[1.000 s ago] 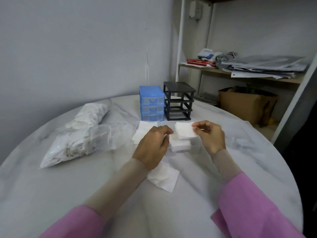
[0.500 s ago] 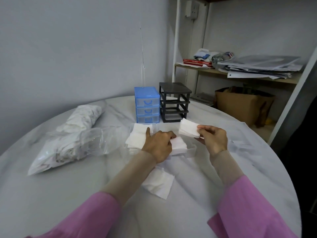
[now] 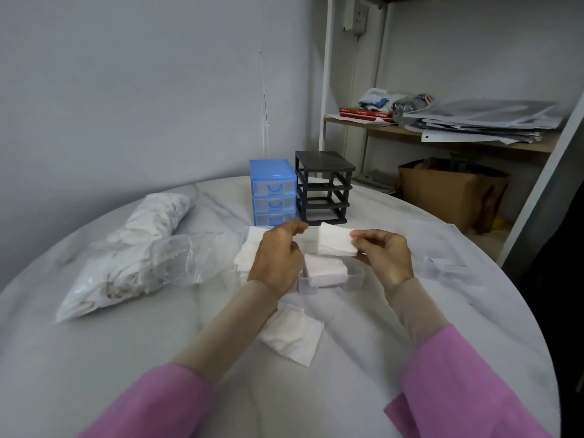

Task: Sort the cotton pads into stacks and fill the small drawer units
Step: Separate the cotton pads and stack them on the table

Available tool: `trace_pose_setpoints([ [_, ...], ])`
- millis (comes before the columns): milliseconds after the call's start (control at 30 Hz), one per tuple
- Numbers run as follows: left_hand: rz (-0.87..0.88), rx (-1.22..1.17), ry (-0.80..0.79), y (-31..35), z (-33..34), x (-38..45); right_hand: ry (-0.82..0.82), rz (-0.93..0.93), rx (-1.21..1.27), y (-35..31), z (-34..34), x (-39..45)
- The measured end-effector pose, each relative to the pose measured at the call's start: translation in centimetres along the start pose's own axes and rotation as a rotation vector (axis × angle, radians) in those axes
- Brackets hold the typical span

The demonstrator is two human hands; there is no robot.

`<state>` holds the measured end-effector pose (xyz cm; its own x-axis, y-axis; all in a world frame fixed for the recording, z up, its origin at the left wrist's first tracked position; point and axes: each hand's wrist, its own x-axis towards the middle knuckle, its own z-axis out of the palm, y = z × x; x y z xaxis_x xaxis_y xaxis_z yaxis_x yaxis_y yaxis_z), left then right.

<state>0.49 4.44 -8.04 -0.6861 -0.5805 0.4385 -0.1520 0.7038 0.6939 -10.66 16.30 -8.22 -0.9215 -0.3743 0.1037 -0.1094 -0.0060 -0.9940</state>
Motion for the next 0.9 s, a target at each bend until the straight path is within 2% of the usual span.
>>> trace_pose_setpoints([
  [133,0.103,0.027,-0.009,0.2,-0.4,-1.0,-0.071,-0.101,-0.228,-0.2,0.5,-0.8],
  [367,0.316,0.279,-0.279,0.3,0.7,-1.7,-0.112,-0.187,-0.377,-0.6,0.7,-1.6],
  [533,0.336,0.419,-0.362,0.0,1.1,-2.2,-0.12,-0.245,-0.432,-0.3,0.7,-1.5],
  [733,0.377,0.695,-0.465,-0.3,1.6,-2.4,-0.095,-0.367,-0.597,-0.5,0.5,-1.6],
  [900,0.382,0.876,-0.423,0.1,1.2,-2.5,-0.218,-0.464,-1.063,-1.0,0.6,-2.7],
])
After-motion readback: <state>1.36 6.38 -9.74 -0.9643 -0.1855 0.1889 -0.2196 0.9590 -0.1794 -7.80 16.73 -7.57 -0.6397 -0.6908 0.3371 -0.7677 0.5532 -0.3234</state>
